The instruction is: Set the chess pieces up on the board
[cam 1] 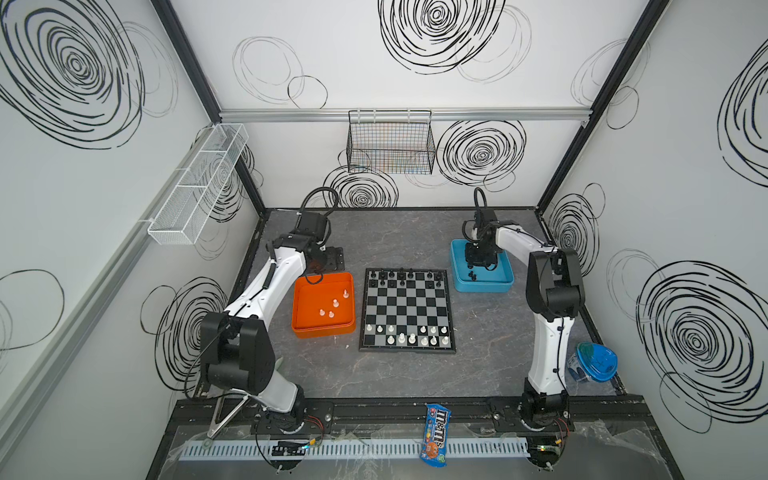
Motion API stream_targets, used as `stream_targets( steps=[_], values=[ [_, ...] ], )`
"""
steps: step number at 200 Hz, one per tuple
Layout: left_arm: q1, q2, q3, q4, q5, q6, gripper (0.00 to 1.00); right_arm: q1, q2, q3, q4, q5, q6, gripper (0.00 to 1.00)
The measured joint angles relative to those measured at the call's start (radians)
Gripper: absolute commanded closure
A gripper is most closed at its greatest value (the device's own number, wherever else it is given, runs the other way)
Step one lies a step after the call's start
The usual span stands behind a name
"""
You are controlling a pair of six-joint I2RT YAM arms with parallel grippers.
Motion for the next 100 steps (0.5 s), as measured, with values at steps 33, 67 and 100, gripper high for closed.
stream_targets(
  steps=[33,67,100],
  values=[
    [0.0,0.0,0.0,0.0,-0.002,0.0,0.04,0.0,0.0,0.0,0.003,0.0,-0.002,0.78],
    [0.0,0.0,0.0,0.0,-0.004,0.0,0.04,0.0,0.0,0.0,0.006,0.0,-0.004,0.84],
    [0.0,0.0,-0.001,0.003,0.001,0.001,0.04,0.0,0.0,0.0,0.006,0.007,-0.006,0.87]
  ],
)
